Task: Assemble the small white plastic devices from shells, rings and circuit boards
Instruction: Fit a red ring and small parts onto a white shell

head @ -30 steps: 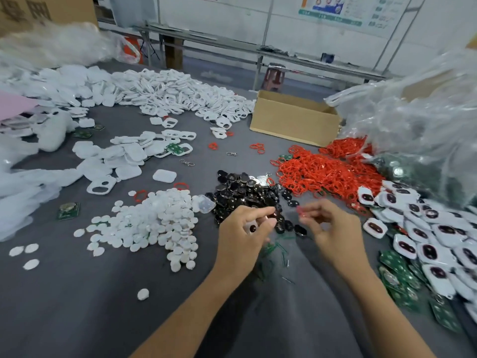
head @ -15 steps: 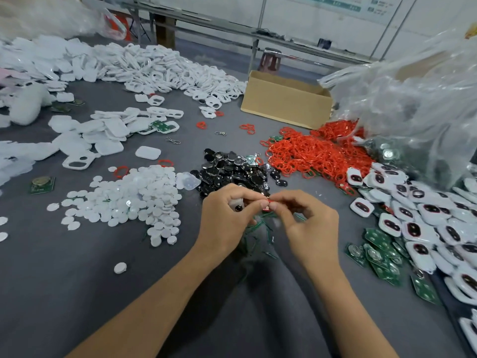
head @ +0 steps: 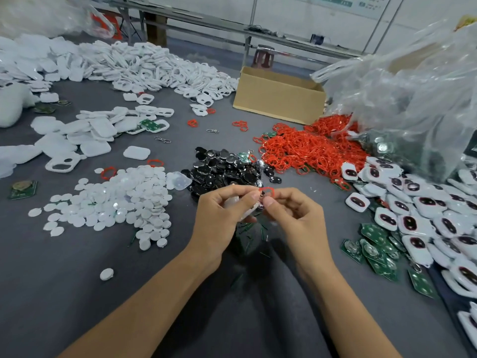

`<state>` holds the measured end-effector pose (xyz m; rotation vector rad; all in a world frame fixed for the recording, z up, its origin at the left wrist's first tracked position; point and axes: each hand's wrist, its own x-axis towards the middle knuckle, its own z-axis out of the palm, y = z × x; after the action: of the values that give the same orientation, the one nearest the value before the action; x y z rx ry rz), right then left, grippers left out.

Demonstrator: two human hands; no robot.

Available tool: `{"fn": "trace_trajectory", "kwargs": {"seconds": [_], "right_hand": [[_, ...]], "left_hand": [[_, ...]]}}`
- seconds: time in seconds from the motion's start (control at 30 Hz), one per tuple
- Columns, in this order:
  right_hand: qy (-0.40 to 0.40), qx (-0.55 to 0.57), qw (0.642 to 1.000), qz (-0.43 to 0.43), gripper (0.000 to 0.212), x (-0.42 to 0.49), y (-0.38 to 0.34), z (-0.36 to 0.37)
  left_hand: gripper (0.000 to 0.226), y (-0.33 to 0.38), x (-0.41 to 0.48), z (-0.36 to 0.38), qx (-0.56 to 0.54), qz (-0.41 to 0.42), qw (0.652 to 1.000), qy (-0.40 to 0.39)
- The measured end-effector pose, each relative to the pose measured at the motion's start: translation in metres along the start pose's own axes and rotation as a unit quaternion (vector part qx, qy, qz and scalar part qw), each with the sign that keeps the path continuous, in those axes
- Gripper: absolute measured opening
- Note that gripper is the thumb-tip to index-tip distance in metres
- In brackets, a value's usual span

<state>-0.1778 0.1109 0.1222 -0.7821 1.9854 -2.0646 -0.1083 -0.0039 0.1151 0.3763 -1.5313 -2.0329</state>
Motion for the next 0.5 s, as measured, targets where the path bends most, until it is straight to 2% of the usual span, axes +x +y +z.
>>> {"fn": "trace_trajectory", "kwargs": {"seconds": [0.1,0.2,0.3,0.5], "right_hand": [[0.015,0.059,0.998,-0.013,0.006,0.0026,0.0004,-0.0017],[0.024,0.006,0.998,-0.051,0.014,0.0038,0.0010,-0.0018],[0.044,-0.067,0.992,-0.097,0.025,0.0033,-0.0001,-0.0031],[0.040,-0.093,0.990,-0.098,0.025,0.0004,-0.0034,-0.0040]], "left_hand": [[0.012,-0.0024,0.0000,0.0010,0.040,-0.013,0.999,-0.028],[0.005,-0.0055,-0.0014,0.0027,0.088,-0.010,0.995,-0.053],[0.005,-0.0030,-0.0017,0.0032,0.080,0.000,0.997,-0.015],[0.012,0.0001,-0.0008,0.0009,0.094,0.061,0.994,-0.015]]}}
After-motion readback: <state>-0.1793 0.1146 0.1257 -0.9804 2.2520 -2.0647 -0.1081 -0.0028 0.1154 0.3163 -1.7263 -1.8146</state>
